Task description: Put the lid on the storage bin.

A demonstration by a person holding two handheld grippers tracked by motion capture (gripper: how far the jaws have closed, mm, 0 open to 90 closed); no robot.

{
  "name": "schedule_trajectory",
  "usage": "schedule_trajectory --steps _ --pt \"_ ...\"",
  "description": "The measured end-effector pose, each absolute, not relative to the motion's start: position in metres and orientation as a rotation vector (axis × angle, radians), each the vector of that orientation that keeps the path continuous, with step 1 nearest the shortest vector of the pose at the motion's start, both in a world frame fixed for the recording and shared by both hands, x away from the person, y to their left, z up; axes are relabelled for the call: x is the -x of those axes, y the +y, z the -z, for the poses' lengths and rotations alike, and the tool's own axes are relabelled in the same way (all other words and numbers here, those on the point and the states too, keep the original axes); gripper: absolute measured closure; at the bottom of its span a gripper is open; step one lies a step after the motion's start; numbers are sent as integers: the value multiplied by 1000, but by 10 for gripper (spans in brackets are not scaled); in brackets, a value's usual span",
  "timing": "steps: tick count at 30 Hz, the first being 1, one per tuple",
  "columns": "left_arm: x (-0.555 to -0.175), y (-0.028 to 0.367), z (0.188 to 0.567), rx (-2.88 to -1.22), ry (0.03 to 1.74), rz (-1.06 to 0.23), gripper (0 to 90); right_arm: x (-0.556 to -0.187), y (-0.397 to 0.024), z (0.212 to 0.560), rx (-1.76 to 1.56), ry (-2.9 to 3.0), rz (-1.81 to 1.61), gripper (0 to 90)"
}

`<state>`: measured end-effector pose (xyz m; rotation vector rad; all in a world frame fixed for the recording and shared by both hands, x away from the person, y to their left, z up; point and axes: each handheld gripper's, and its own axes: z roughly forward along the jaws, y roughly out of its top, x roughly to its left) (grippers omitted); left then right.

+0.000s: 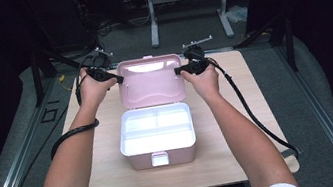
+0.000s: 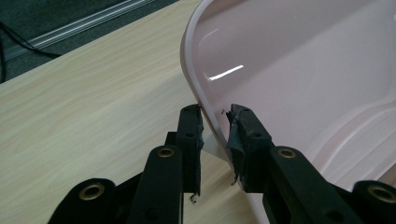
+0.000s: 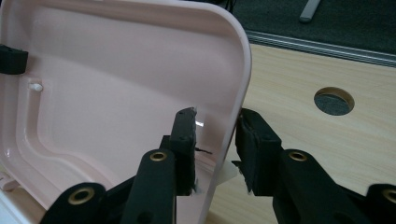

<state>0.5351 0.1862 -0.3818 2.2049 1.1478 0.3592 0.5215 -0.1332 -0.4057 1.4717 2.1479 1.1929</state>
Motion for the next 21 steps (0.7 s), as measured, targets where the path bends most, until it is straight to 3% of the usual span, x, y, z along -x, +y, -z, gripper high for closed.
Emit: schedule_trajectory --steps 21 --pt "-509 194 357 -2143 1030 -325 685 -492 -138 375 -1348 2152 -1246 684"
